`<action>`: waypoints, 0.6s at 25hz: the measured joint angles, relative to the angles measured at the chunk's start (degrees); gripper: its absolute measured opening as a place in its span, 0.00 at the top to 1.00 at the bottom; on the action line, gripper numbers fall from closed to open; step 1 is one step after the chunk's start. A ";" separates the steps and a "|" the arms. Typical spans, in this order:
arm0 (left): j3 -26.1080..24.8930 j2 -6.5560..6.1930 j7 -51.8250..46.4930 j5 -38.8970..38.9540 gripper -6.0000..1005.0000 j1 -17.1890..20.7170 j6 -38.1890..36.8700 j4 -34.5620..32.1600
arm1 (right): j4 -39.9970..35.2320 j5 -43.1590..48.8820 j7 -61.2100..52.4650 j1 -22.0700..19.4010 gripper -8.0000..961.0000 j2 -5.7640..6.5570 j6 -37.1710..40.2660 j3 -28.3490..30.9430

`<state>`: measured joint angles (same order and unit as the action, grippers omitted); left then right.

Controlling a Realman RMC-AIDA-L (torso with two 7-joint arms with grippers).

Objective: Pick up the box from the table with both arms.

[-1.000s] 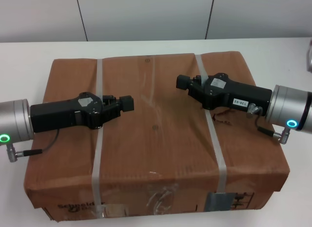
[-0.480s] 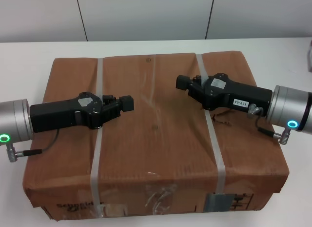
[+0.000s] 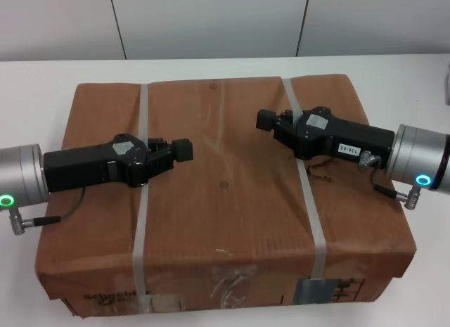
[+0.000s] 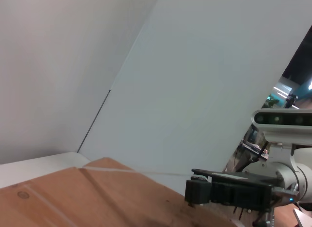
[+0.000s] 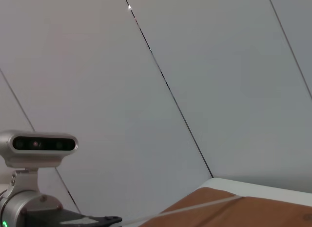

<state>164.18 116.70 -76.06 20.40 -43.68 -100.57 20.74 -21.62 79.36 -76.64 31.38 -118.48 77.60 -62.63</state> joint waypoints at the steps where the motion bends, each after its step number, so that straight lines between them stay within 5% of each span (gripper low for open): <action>1: 0.00 0.00 0.03 0.01 0.92 0.00 0.00 0.00 | 0.00 0.00 0.00 0.00 0.98 0.00 -0.04 -0.01; 15: 0.00 0.02 0.24 0.09 0.92 0.17 0.00 0.01 | 0.00 0.00 0.19 -0.01 0.98 -0.05 -0.11 -0.13</action>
<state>164.18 116.72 -75.82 20.49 -43.51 -100.57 20.75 -21.62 79.36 -76.45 31.37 -118.54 77.49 -62.76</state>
